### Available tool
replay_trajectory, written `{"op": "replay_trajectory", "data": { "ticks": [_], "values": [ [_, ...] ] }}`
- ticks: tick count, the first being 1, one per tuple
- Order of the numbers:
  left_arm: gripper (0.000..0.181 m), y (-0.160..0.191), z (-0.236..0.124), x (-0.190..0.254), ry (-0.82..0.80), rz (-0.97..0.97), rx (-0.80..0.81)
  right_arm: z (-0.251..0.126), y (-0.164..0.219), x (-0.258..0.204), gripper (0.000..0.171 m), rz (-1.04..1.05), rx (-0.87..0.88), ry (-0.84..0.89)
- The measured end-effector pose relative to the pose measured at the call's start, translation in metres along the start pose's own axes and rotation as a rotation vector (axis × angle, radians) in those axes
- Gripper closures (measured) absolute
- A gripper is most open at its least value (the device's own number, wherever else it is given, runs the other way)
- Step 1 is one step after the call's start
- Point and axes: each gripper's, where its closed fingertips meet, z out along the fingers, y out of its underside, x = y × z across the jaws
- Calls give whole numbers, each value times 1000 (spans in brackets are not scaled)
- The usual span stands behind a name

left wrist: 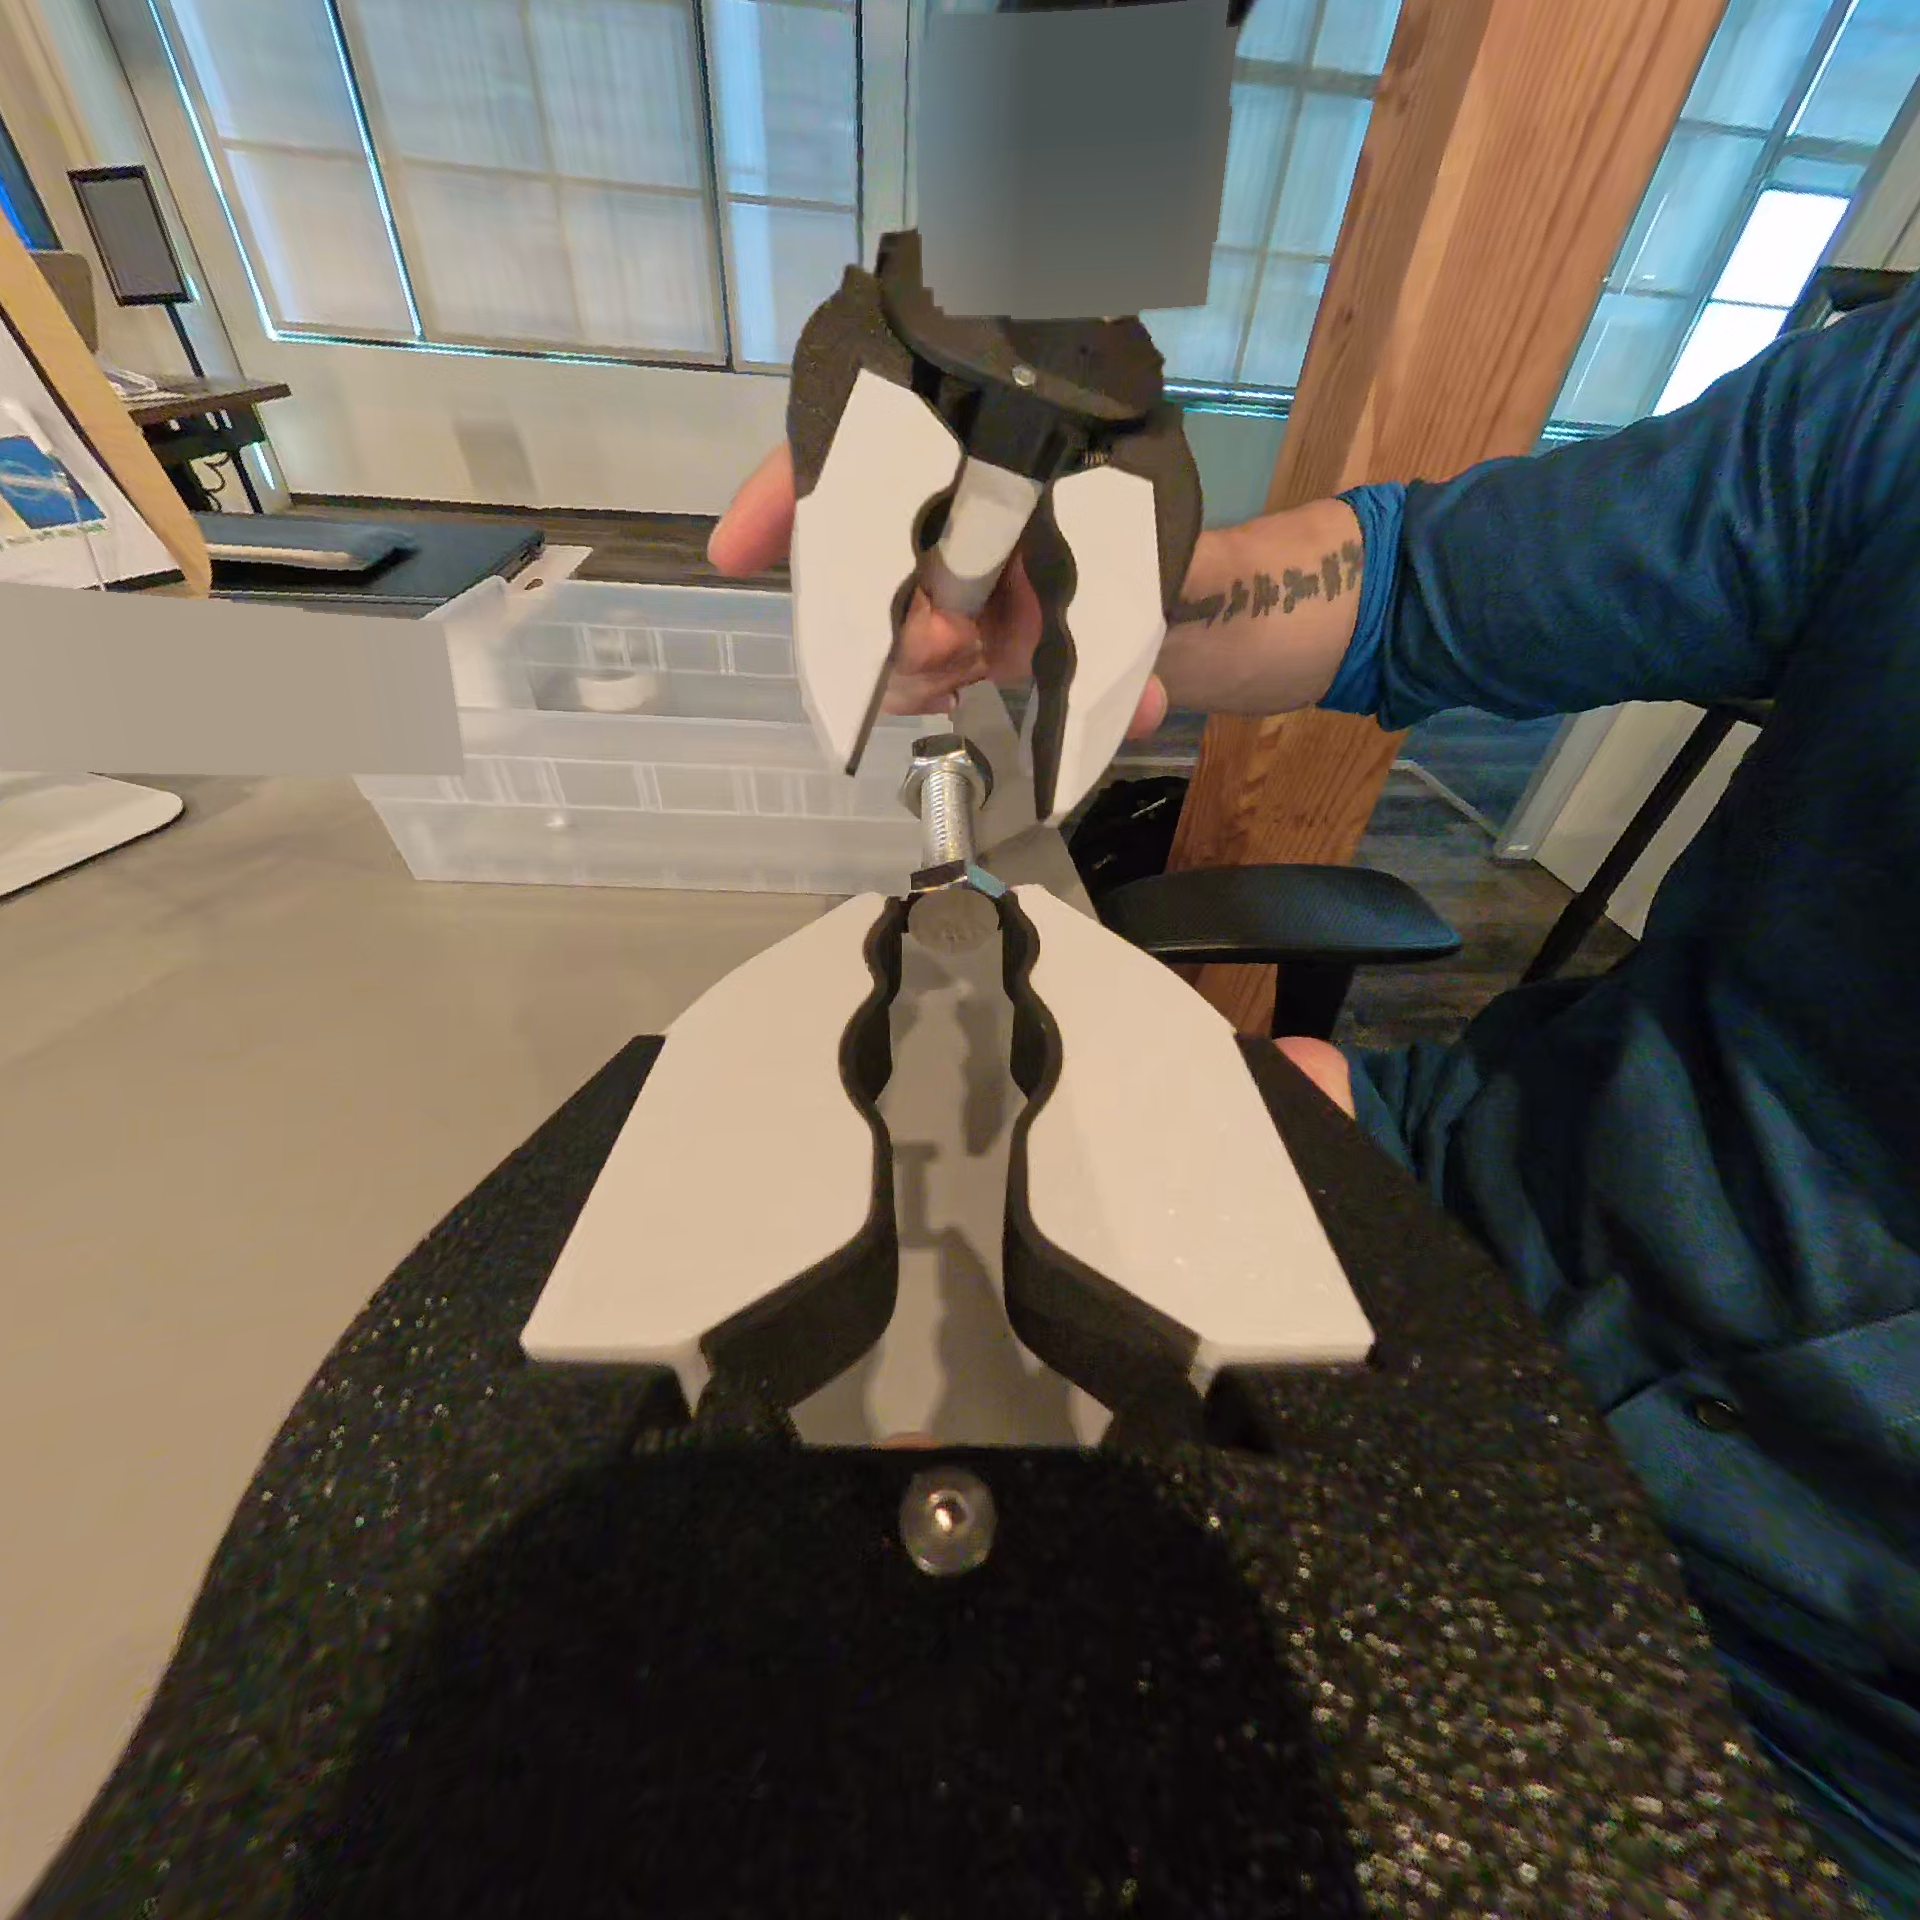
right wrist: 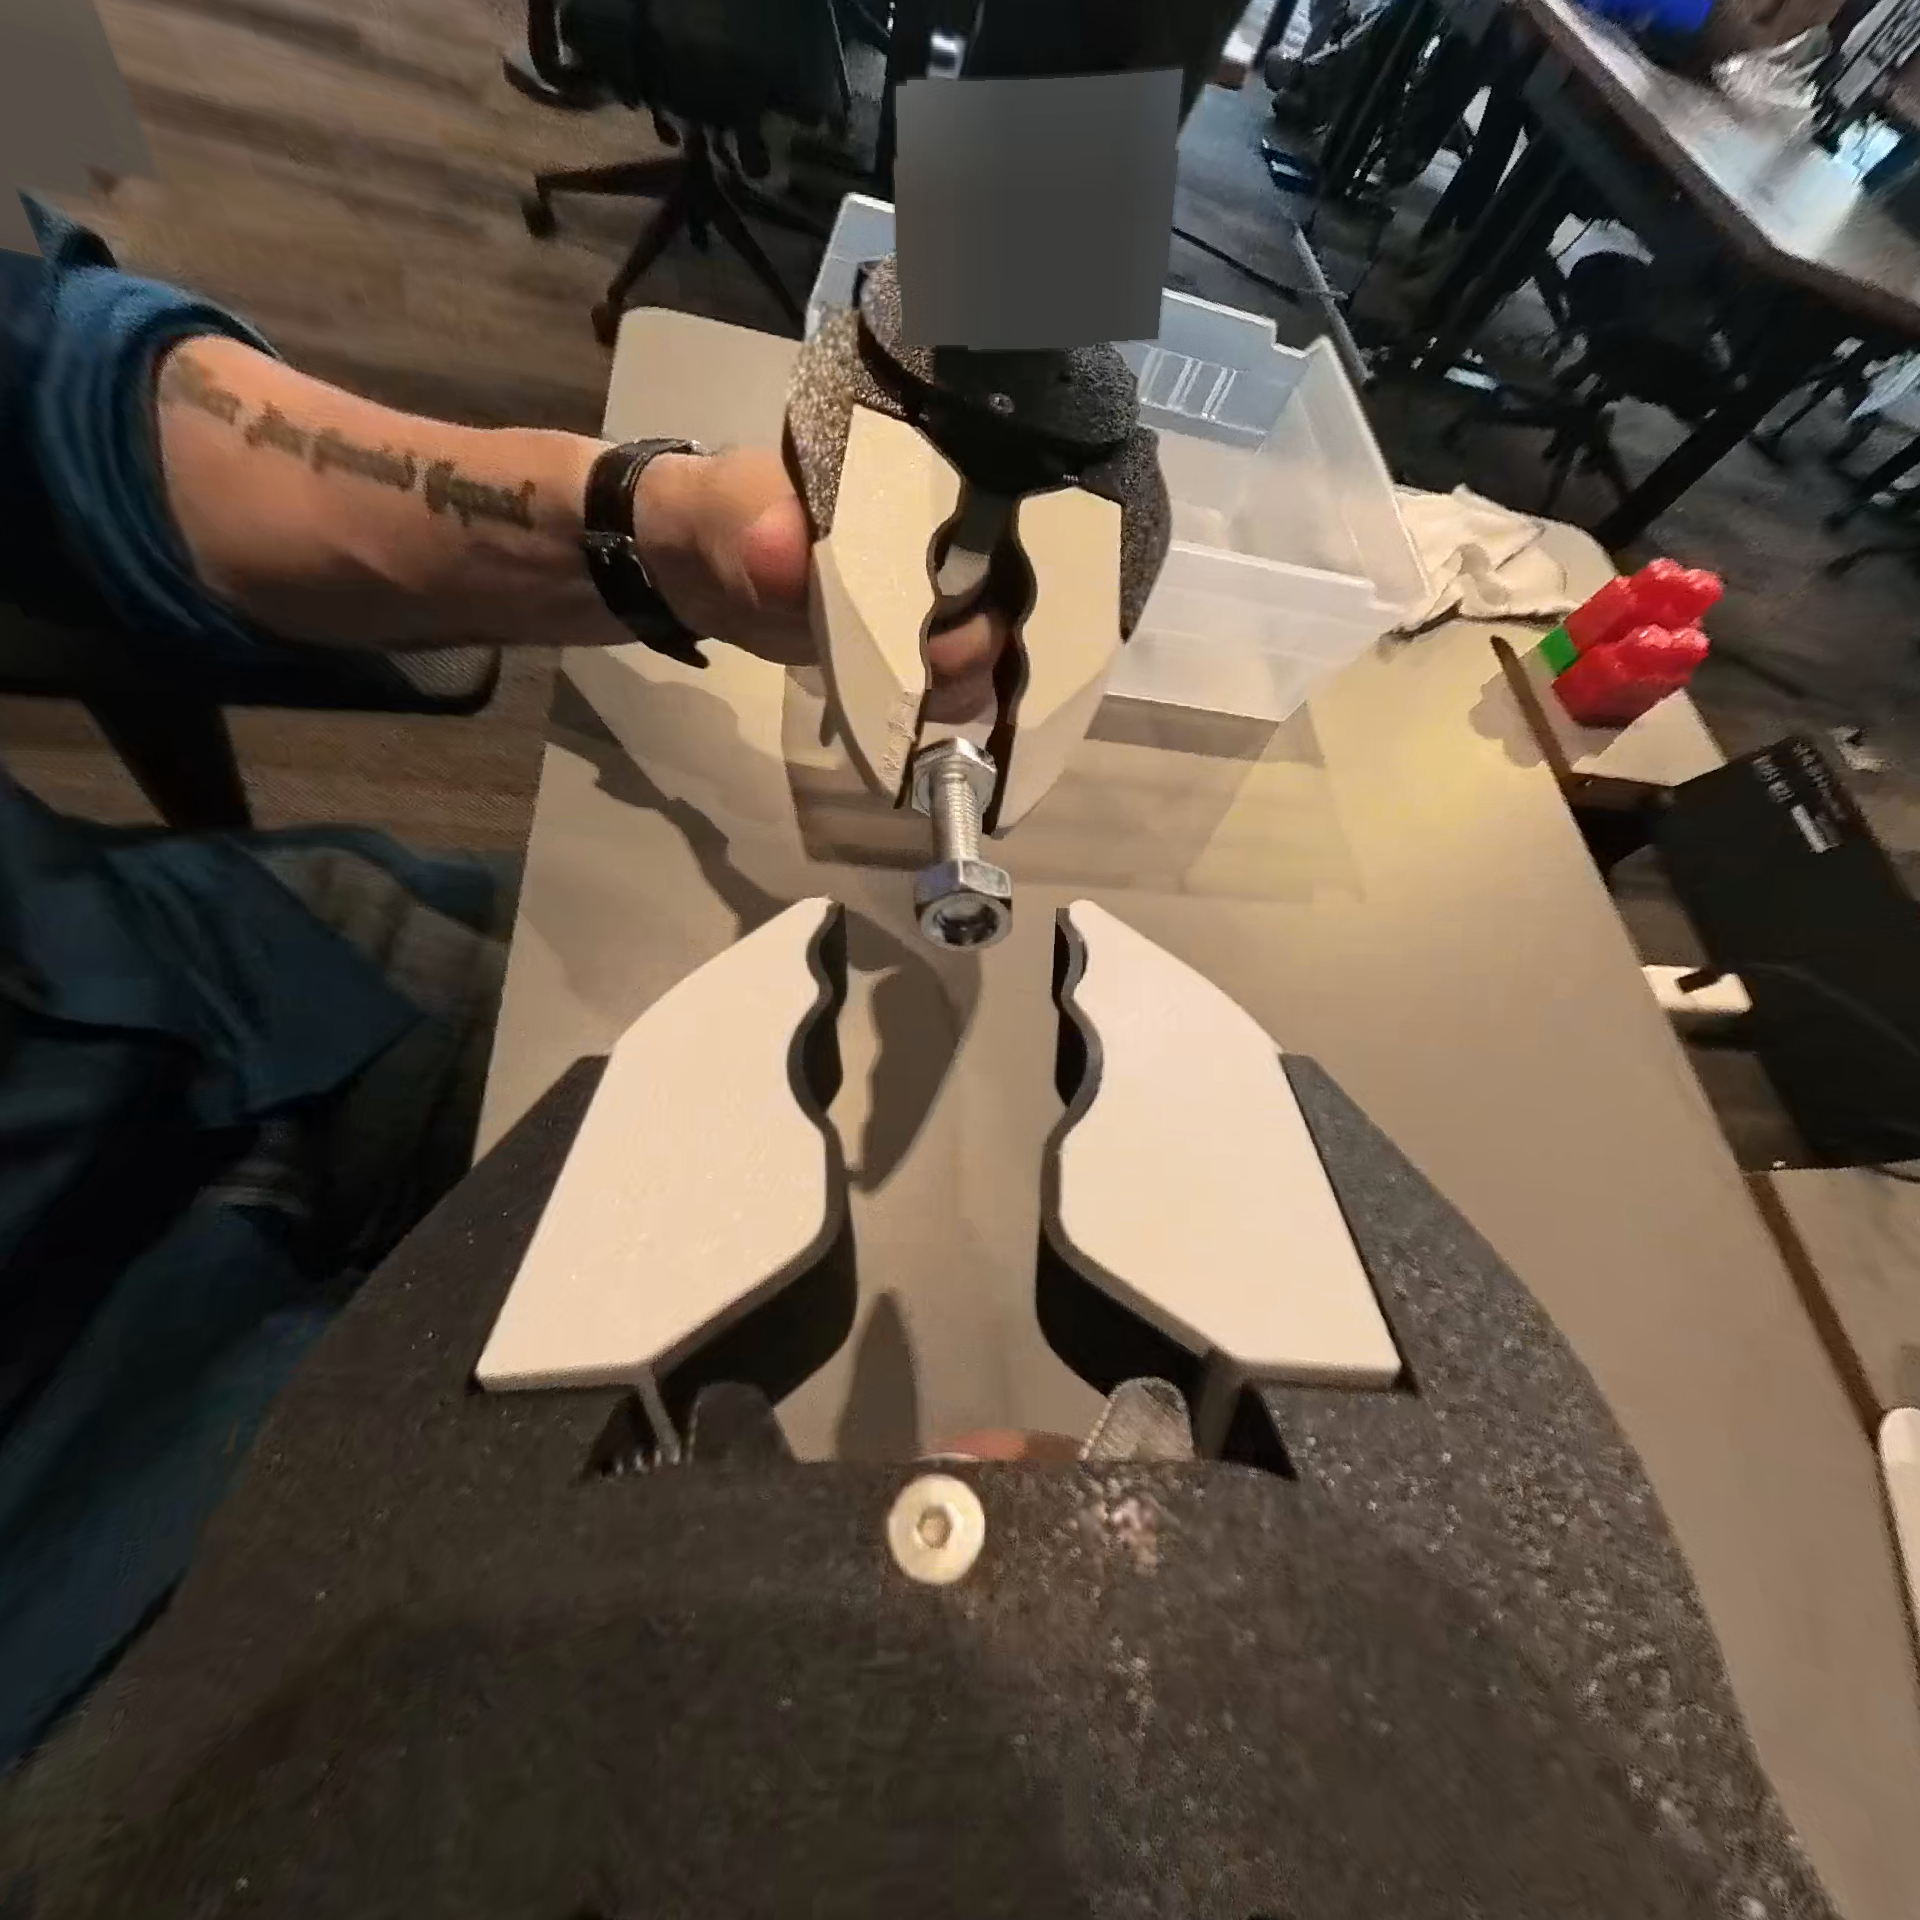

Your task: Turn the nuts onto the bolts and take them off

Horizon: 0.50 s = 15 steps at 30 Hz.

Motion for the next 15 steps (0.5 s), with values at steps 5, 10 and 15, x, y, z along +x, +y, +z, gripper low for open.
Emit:
{"op": "replay_trajectory", "data": {
  "ticks": [5,10,15],
  "values": [
    [164,-1,1,2,14,-5,5,5,0,0,139,-43,0,27],
    [164,0,2,3,22,-5,9,4,-1,-2,154,-45,3,14],
    [164,2,5,4,7,22,-12,3,0,-2,154,51,14,-37]
  ]
}}
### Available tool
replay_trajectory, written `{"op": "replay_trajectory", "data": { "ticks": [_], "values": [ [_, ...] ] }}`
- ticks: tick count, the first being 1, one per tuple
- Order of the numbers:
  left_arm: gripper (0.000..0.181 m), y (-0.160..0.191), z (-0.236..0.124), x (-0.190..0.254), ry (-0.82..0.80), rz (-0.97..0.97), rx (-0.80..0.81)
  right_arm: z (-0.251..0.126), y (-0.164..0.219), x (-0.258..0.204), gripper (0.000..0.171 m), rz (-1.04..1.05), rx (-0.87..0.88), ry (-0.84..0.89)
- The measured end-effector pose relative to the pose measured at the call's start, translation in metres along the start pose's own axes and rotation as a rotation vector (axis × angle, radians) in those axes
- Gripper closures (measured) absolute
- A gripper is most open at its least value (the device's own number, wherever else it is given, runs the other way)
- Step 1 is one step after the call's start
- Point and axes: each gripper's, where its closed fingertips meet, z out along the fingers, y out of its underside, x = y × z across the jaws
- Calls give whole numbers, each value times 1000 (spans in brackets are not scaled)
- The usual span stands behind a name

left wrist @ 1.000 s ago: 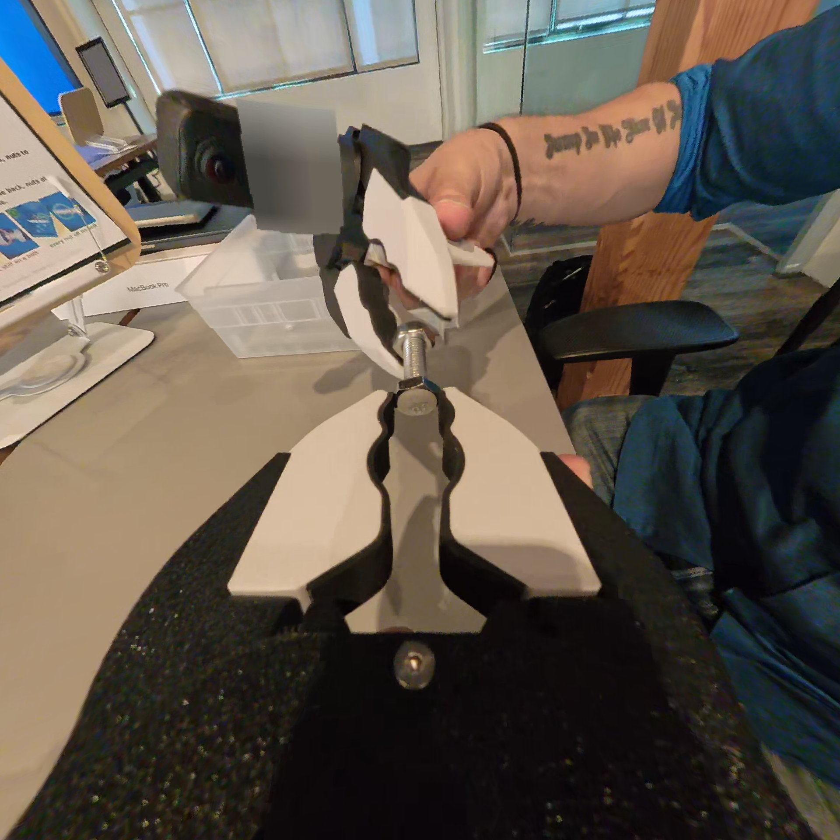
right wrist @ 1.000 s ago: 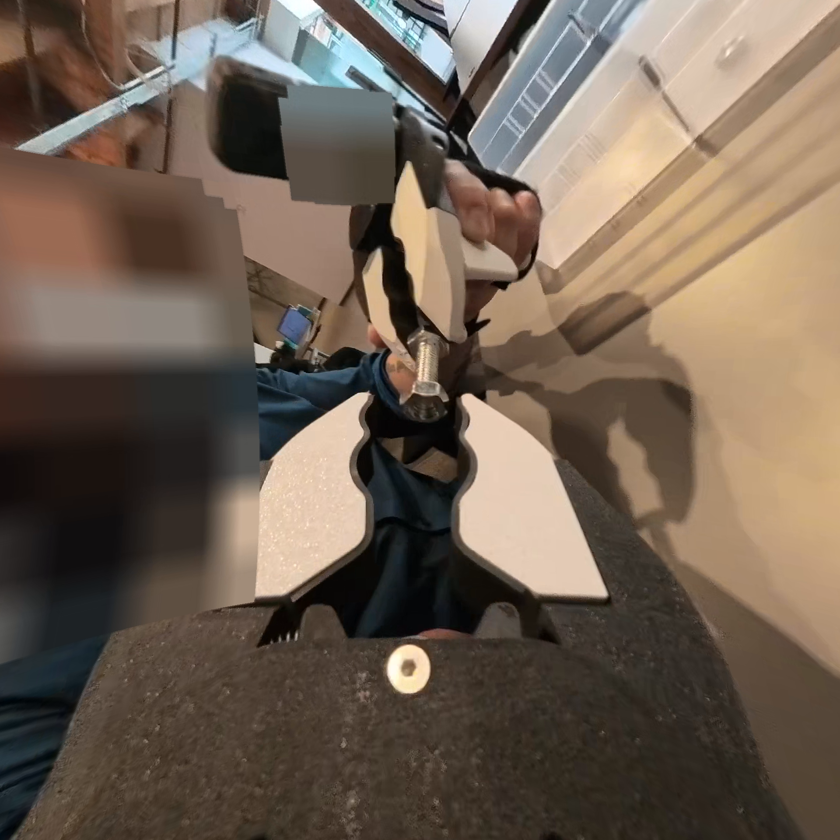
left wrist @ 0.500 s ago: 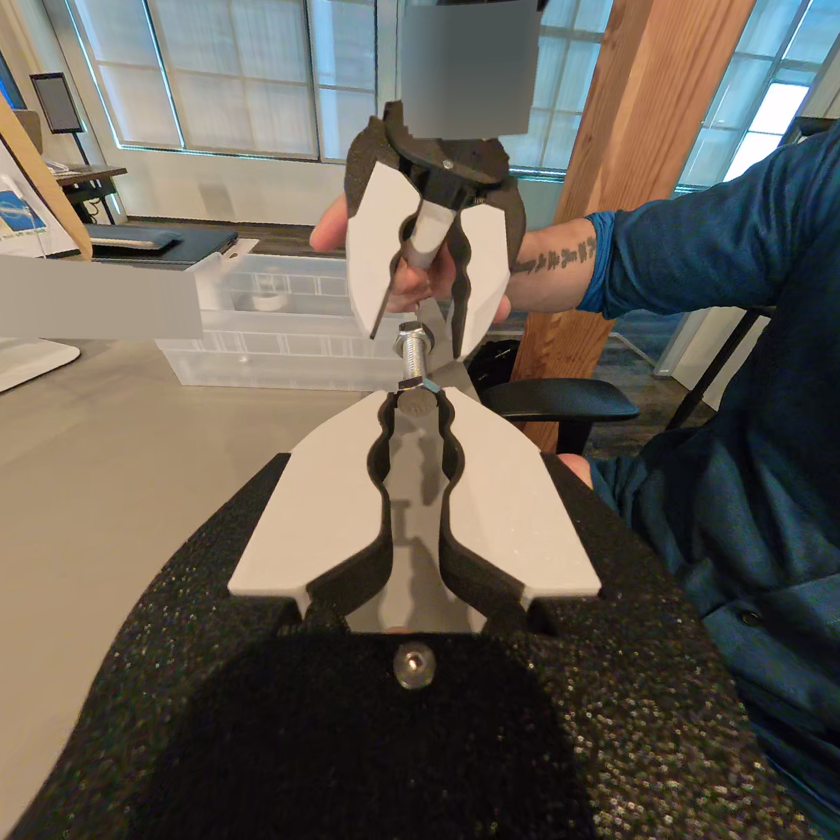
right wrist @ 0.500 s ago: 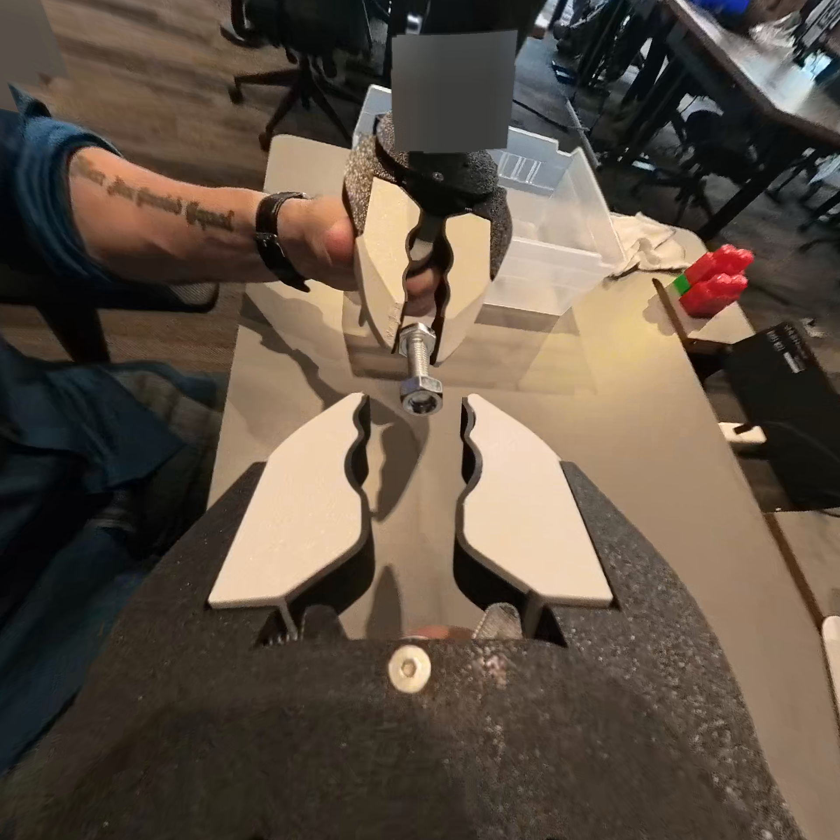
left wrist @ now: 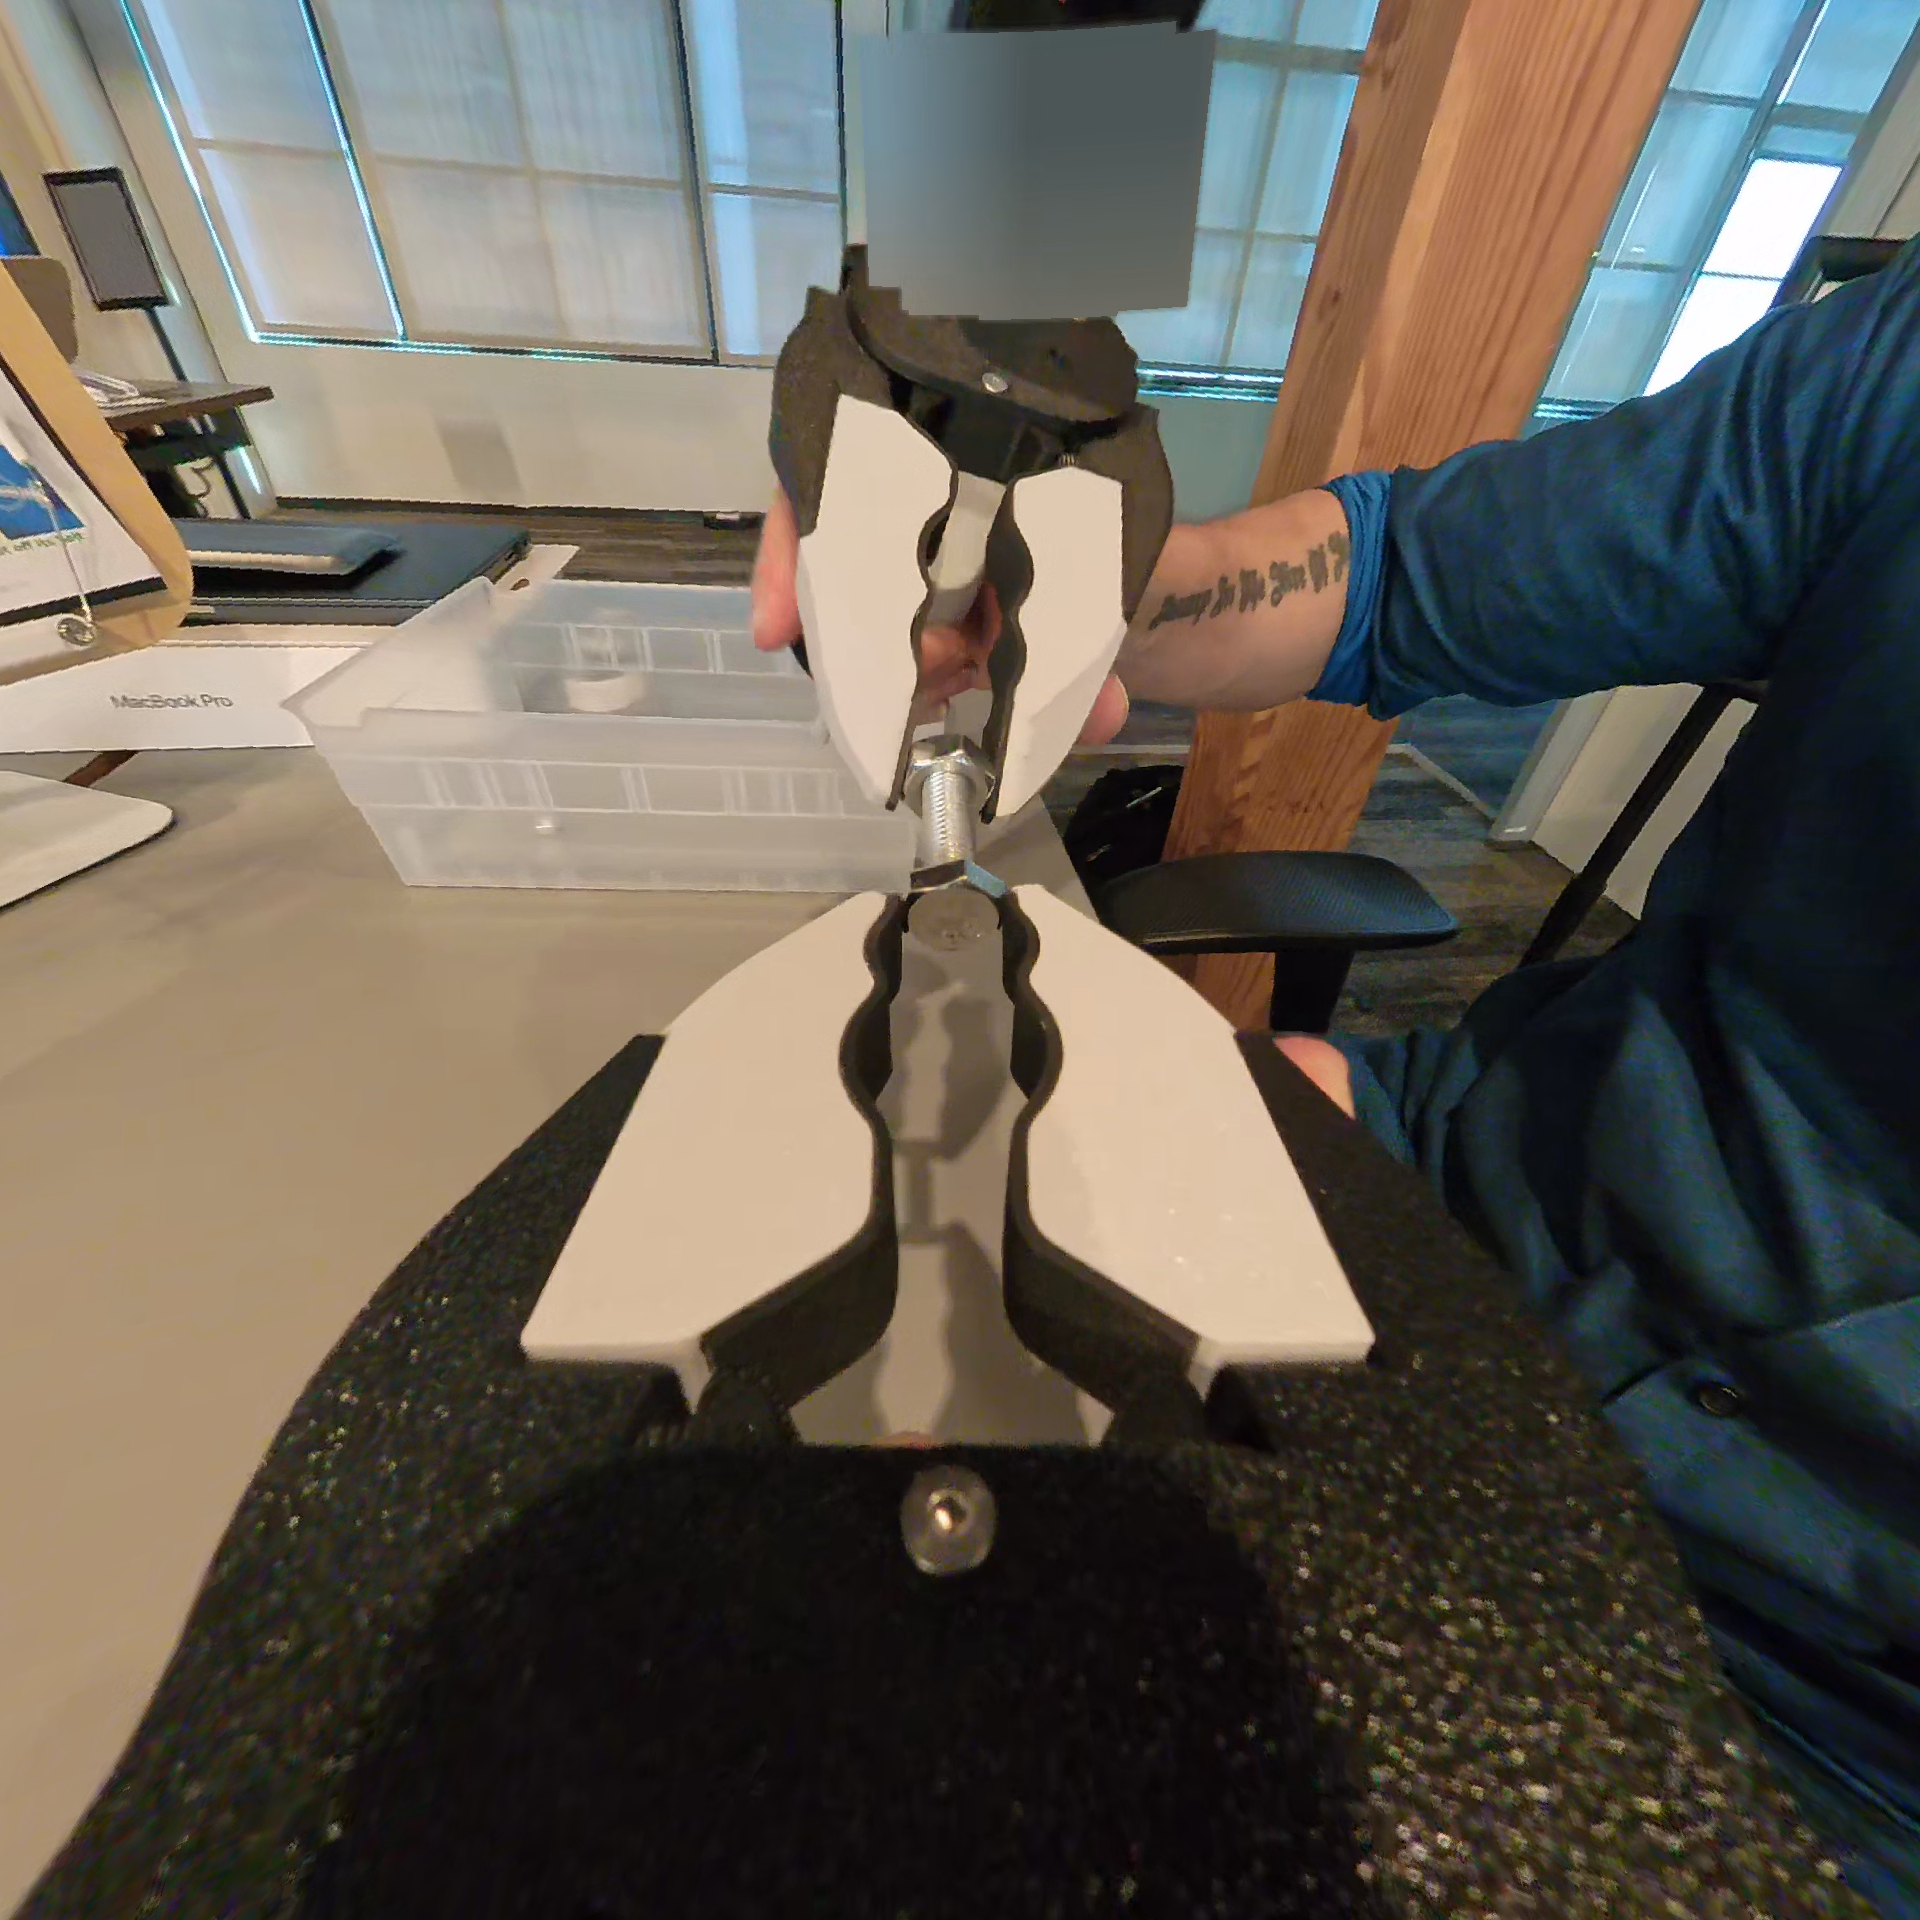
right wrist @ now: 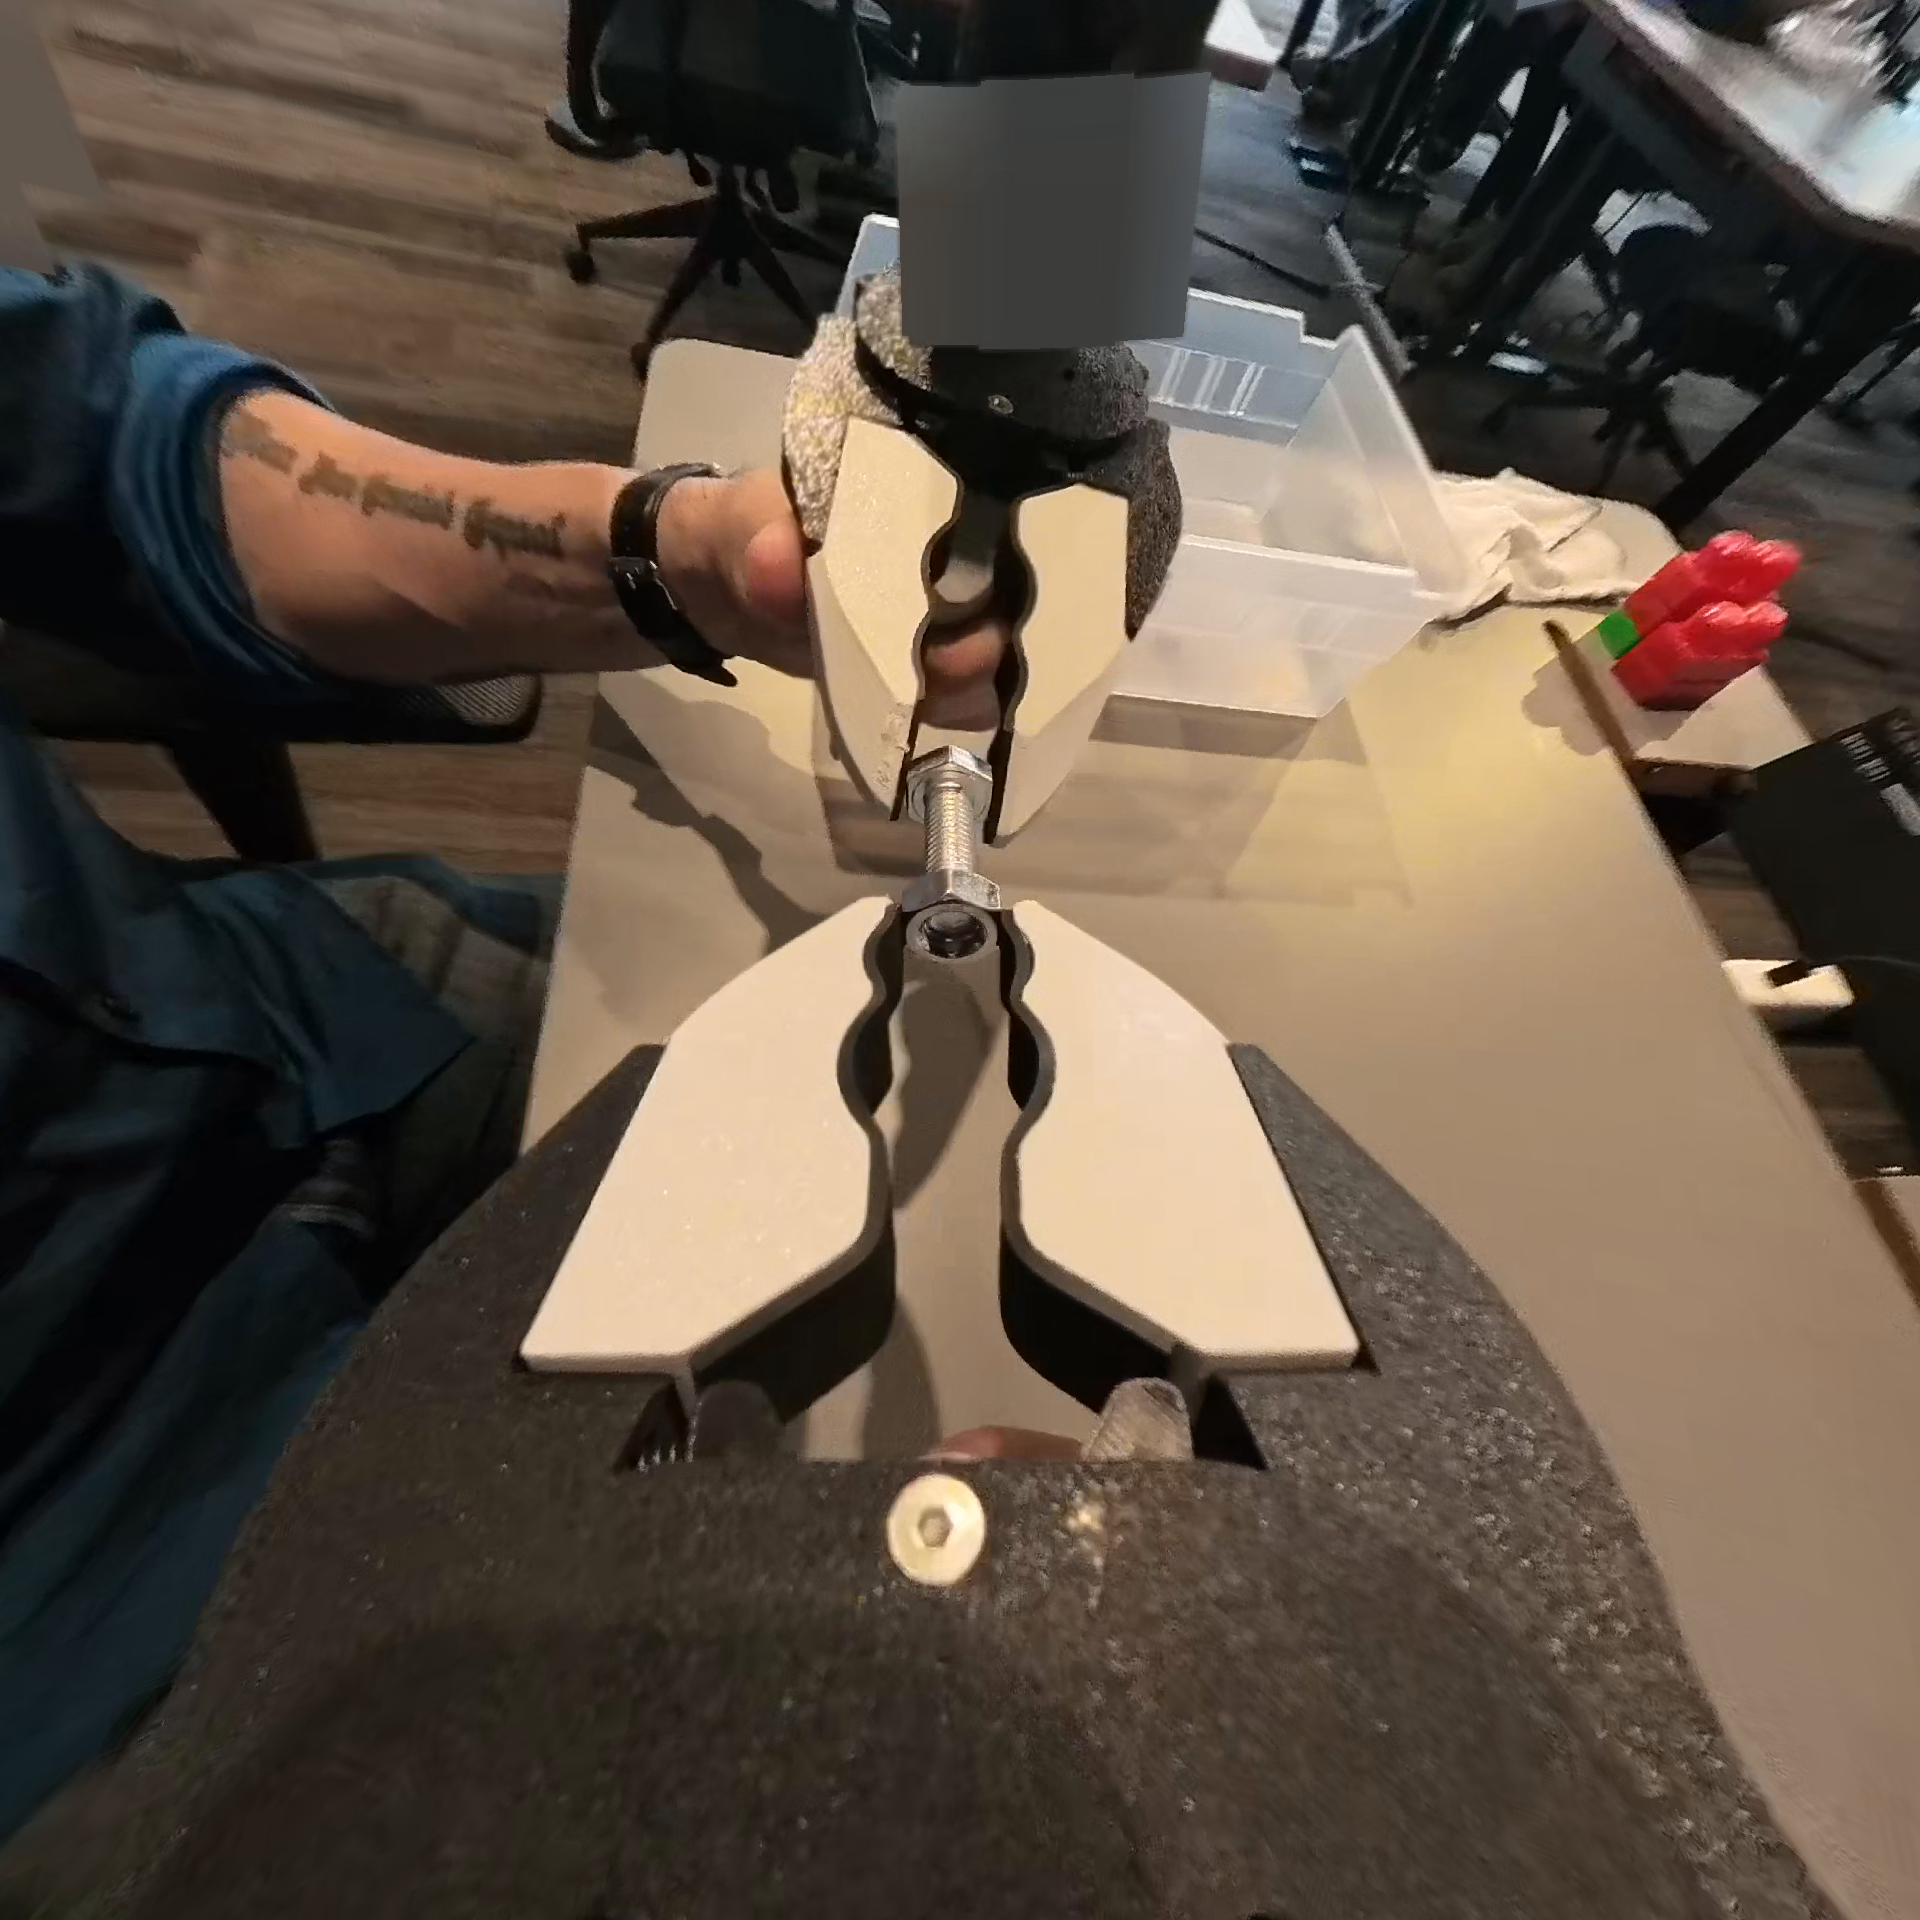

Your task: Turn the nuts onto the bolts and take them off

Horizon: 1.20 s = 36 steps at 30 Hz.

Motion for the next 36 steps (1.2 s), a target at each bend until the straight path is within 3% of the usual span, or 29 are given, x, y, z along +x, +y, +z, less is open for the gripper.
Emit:
{"op": "replay_trajectory", "data": {
  "ticks": [12,18,20,22,26,30,36],
  "values": [
    [164,8,6,0,-105,142,-140,-7,6,-6,154,987,97,-526],
    [164,13,7,-2,-148,192,-207,-6,12,-6,155,1118,138,-610],
    [164,11,7,-1,-134,177,-187,-6,11,-7,153,1079,136,-613],
    [164,10,7,-1,-114,146,-153,-4,11,-6,131,1000,115,-554],
    [164,5,4,-1,-70,82,-83,-7,6,5,124,737,134,-368],
    [164,-1,-1,-1,-7,-16,-8,-14,5,16,126,316,94,-86],
    [164,-3,-3,-2,50,-101,52,-8,1,5,136,-269,-50,190]
  ]
}}
